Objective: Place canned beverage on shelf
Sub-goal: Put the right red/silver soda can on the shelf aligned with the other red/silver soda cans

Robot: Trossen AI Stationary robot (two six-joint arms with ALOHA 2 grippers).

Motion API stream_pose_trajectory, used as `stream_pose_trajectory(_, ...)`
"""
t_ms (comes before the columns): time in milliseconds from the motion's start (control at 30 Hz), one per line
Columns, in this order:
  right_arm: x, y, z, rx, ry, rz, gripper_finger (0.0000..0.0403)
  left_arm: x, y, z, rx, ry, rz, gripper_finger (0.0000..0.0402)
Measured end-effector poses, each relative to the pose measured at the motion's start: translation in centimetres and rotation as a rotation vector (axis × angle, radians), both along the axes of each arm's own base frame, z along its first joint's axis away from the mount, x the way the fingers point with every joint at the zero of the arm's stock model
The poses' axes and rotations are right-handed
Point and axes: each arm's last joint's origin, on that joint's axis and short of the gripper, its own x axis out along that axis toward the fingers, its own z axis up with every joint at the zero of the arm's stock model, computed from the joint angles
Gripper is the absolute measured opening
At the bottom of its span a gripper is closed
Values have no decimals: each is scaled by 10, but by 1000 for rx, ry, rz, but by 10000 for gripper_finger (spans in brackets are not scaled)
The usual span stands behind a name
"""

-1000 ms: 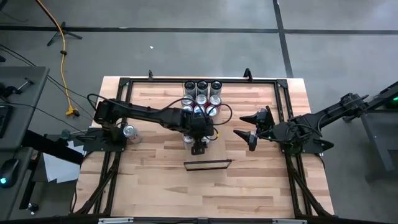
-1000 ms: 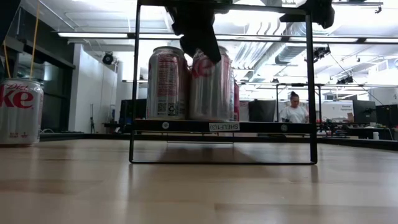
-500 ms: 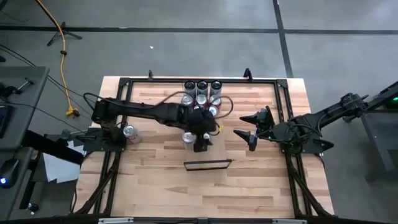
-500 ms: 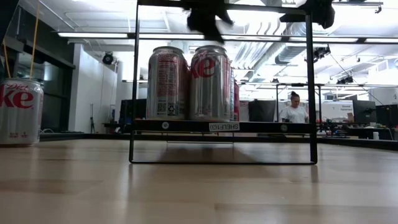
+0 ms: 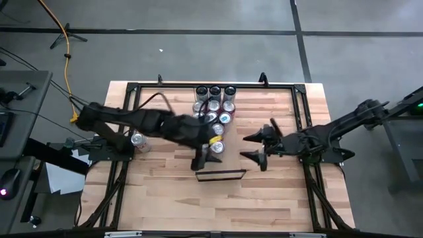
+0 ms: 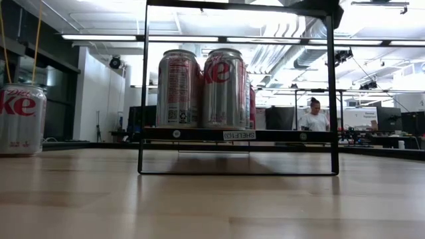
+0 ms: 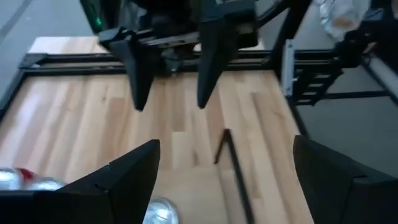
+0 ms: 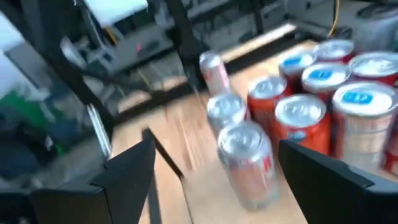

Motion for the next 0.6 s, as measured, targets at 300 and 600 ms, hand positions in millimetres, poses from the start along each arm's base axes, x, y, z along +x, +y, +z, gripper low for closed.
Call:
stream_pose_trajectory(300, 41, 2, 10, -174, 312, 89, 325, -54, -24, -49, -204, -176, 151, 305)
stream_pose_trajectory(600, 70, 1, 11, -345, 492, 208, 236, -89, -14, -31, -401, -350, 247, 305)
